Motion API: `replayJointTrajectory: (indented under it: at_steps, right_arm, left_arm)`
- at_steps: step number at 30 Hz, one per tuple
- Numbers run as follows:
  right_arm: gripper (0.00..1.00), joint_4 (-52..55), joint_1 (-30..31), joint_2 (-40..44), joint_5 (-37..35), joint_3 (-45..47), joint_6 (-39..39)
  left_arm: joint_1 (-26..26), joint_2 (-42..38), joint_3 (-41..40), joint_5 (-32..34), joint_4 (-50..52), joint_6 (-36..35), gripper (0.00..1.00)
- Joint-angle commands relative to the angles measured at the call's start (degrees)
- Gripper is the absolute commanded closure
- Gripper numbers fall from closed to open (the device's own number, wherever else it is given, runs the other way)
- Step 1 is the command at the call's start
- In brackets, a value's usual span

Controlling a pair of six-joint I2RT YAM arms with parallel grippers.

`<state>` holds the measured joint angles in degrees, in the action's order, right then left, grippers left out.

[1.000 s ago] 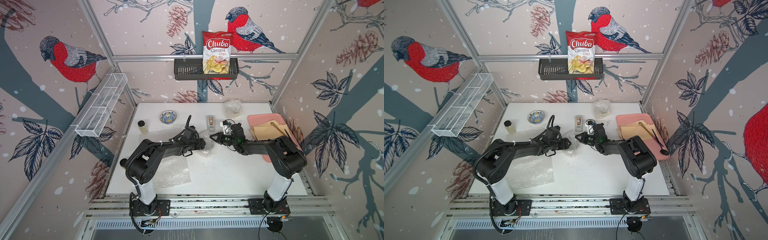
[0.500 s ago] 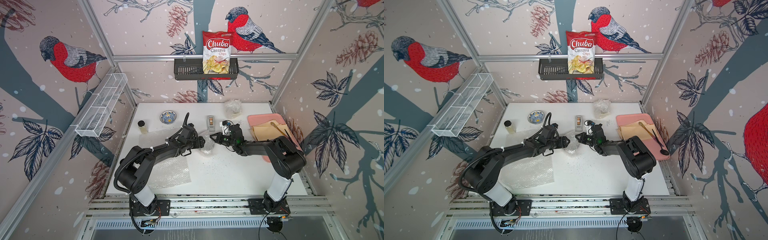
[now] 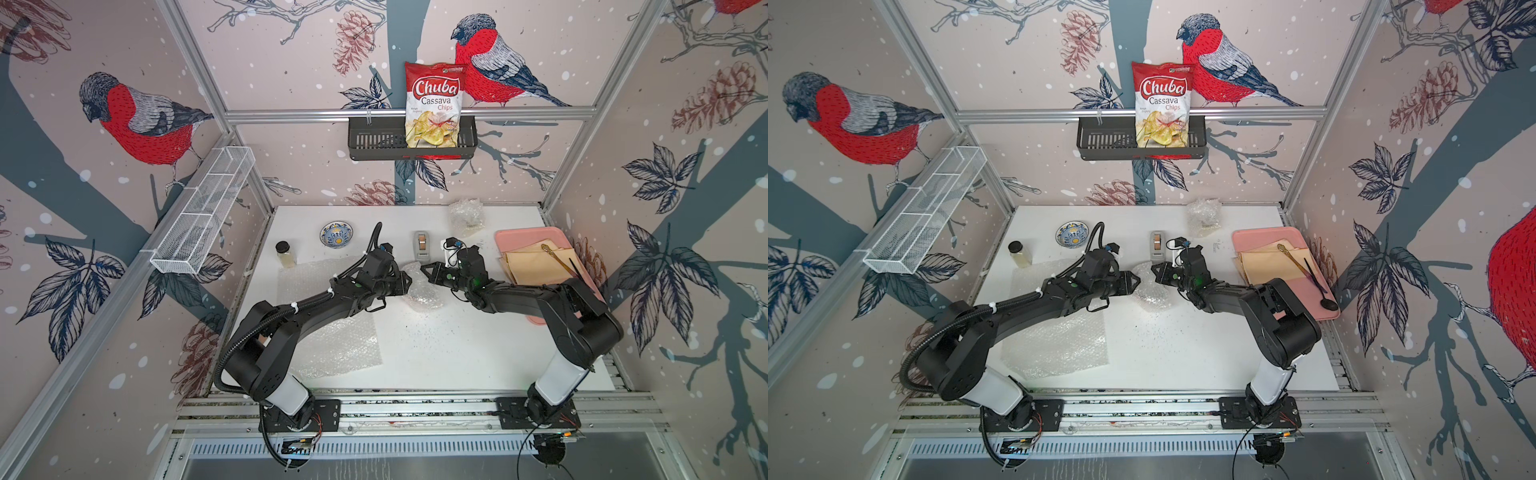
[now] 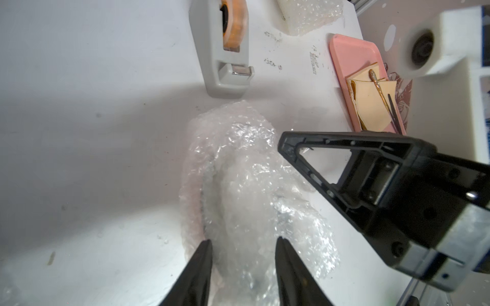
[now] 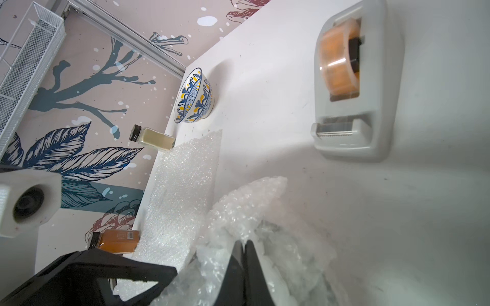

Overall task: Wrap bowls in bubble wrap
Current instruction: Stick the tape on the bubble wrap.

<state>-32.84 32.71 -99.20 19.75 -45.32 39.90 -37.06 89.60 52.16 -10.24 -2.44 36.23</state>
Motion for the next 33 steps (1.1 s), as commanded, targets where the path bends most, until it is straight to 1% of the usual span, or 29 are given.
replayJointTrajectory:
  at_steps: [1,5,9,18,23,27,30,31,32,33]
  right_arm:
    - [0.94,1.2,0.6,0.7,-3.4,-0.4,-1.9]
    - [0.94,1.4,1.1,0.2,-5.0,-0.7,-2.6]
    - [0.95,1.2,2.1,0.0,-7.5,-0.4,-3.7]
    - [0.94,1.3,4.5,-1.3,-9.6,-2.0,-4.6]
    - [0.95,1.9,4.8,0.1,-10.5,-2.3,-5.0]
    - [0.94,3.1,5.2,1.5,-12.0,-2.7,-6.0]
    - [0.95,3.7,5.4,1.7,-12.4,-2.9,-6.3]
    - [0.94,3.6,5.4,1.6,-12.5,-3.0,-6.3]
    - [0.94,3.6,5.4,1.5,-12.5,-3.1,-6.4]
    - [0.94,3.7,5.4,1.3,-12.4,-3.1,-6.4]
  left_arm:
    - [-0.2,-0.1,0.5,0.5,-0.4,0.4,0.56]
    - [0.0,0.1,0.5,3.7,2.5,-0.1,0.56]
    - [0.4,-1.4,-2.1,4.9,2.4,0.3,0.57]
    - [0.5,-9.3,-5.0,10.3,3.3,1.4,0.50]
    - [0.2,-12.2,-5.0,9.7,2.5,1.3,0.49]
    - [-0.7,-11.8,-3.8,6.8,1.2,1.4,0.53]
    - [-1.6,-10.9,-2.8,3.1,-1.1,2.1,0.57]
    - [-1.6,-10.6,-2.7,2.0,-2.2,2.6,0.60]
    - [-1.7,-10.2,-2.8,0.9,-3.2,3.2,0.67]
    - [-1.7,-9.8,-2.7,0.1,-4.1,3.6,0.71]
